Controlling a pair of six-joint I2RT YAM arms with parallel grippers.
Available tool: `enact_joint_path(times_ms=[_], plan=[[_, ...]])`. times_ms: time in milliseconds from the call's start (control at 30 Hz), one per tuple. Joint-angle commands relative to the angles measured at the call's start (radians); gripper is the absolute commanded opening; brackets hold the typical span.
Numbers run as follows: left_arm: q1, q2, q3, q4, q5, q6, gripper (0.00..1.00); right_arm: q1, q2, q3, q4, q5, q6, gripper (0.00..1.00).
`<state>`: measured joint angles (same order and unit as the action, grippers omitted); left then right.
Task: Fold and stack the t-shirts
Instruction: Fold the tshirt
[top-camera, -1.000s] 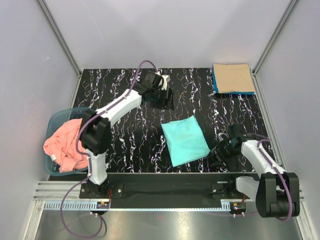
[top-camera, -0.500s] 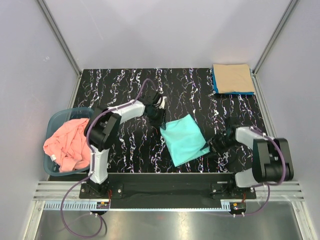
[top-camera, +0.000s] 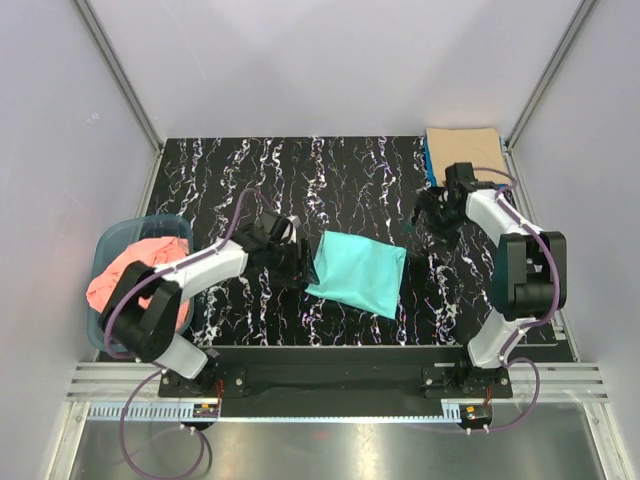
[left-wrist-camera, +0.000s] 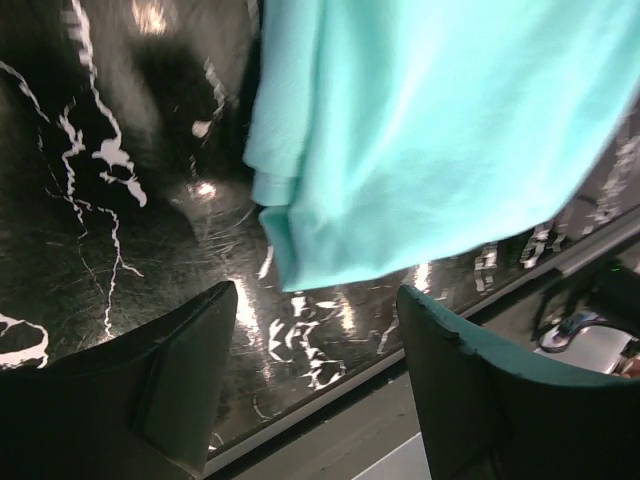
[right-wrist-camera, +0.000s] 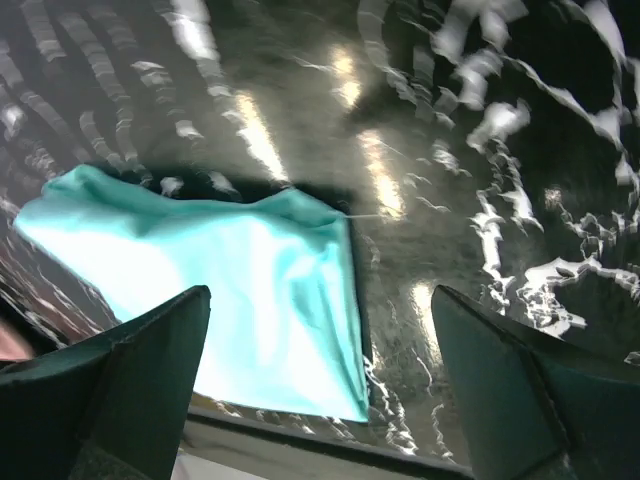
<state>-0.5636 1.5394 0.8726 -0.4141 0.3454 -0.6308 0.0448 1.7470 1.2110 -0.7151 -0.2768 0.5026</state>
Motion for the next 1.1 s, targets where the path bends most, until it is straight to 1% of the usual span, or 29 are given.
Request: enact_joint_path(times_ms=[0, 33, 67, 100, 167, 200, 233, 267, 300, 333, 367, 433, 500, 533, 633, 767, 833, 867, 900, 933, 967, 1000, 1067], plan=[[0.002, -0.071, 0.026, 0.047, -0.033, -0.003, 0.7, 0.072, -0.026, 0.16, -0.067, 0.053, -0.231, 1.0], [0.002, -0.065, 0.031, 0.047, -0.025, -0.001, 0.69, 0.09, 0.003, 0.194, -0.055, 0.035, -0.274, 1.0], [0.002, -0.058, 0.031, 0.058, -0.007, 0.0, 0.67, 0.139, 0.015, 0.223, -0.032, 0.004, -0.295, 1.0], [0.002, -0.05, 0.029, 0.069, 0.006, -0.003, 0.66, 0.161, 0.034, 0.281, 0.012, -0.04, -0.311, 1.0], [0.002, -0.029, 0.01, 0.11, 0.038, -0.01, 0.65, 0.199, 0.106, 0.343, 0.052, -0.102, -0.329, 1.0], [0.002, -0.024, 0.0, 0.129, 0.041, -0.02, 0.63, 0.219, 0.135, 0.413, 0.071, -0.174, -0.331, 1.0], [0.002, -0.015, -0.007, 0.145, 0.043, -0.021, 0.62, 0.227, 0.201, 0.451, 0.072, -0.205, -0.335, 1.0], [0.004, -0.009, -0.017, 0.167, 0.035, -0.024, 0.59, 0.234, 0.236, 0.49, 0.068, -0.269, -0.343, 0.99], [0.008, 0.004, -0.02, 0.175, 0.032, -0.03, 0.58, 0.251, 0.267, 0.559, 0.063, -0.297, -0.354, 0.93], [0.013, 0.008, -0.02, 0.182, 0.03, -0.033, 0.56, 0.262, 0.325, 0.59, 0.059, -0.315, -0.38, 0.86], [0.016, 0.008, -0.026, 0.201, 0.017, -0.04, 0.55, 0.271, 0.351, 0.616, 0.057, -0.324, -0.386, 0.73], [0.025, 0.002, -0.024, 0.216, 0.007, -0.041, 0.54, 0.291, 0.422, 0.673, 0.051, -0.376, -0.394, 0.69], [0.031, 0.014, -0.011, 0.228, 0.004, -0.024, 0.57, 0.305, 0.463, 0.729, 0.002, -0.413, -0.409, 0.66], [0.031, 0.024, 0.0, 0.225, 0.007, -0.014, 0.61, 0.326, 0.494, 0.746, -0.023, -0.409, -0.445, 0.66], [0.031, 0.071, 0.032, 0.227, 0.02, 0.022, 0.68, 0.363, 0.535, 0.786, -0.107, -0.392, -0.528, 0.68], [0.033, 0.142, 0.063, 0.259, 0.061, 0.045, 0.68, 0.366, 0.534, 0.748, -0.092, -0.377, -0.529, 0.68], [0.031, 0.168, 0.066, 0.27, 0.067, 0.045, 0.67, 0.368, 0.537, 0.743, -0.09, -0.386, -0.529, 0.67], [0.031, 0.171, 0.063, 0.273, 0.066, 0.045, 0.63, 0.368, 0.539, 0.746, -0.089, -0.401, -0.527, 0.67], [0.033, 0.179, 0.062, 0.276, 0.069, 0.045, 0.61, 0.369, 0.551, 0.751, -0.09, -0.413, -0.526, 0.65], [0.031, 0.182, 0.059, 0.282, 0.07, 0.046, 0.6, 0.371, 0.555, 0.759, -0.096, -0.42, -0.526, 0.61], [0.033, 0.183, 0.052, 0.287, 0.073, 0.046, 0.58, 0.374, 0.562, 0.765, -0.102, -0.421, -0.526, 0.6], [0.031, 0.183, 0.048, 0.291, 0.075, 0.043, 0.54, 0.377, 0.565, 0.769, -0.11, -0.438, -0.527, 0.59], [0.031, 0.183, 0.04, 0.307, 0.084, 0.036, 0.51, 0.38, 0.575, 0.768, -0.113, -0.447, -0.524, 0.6]])
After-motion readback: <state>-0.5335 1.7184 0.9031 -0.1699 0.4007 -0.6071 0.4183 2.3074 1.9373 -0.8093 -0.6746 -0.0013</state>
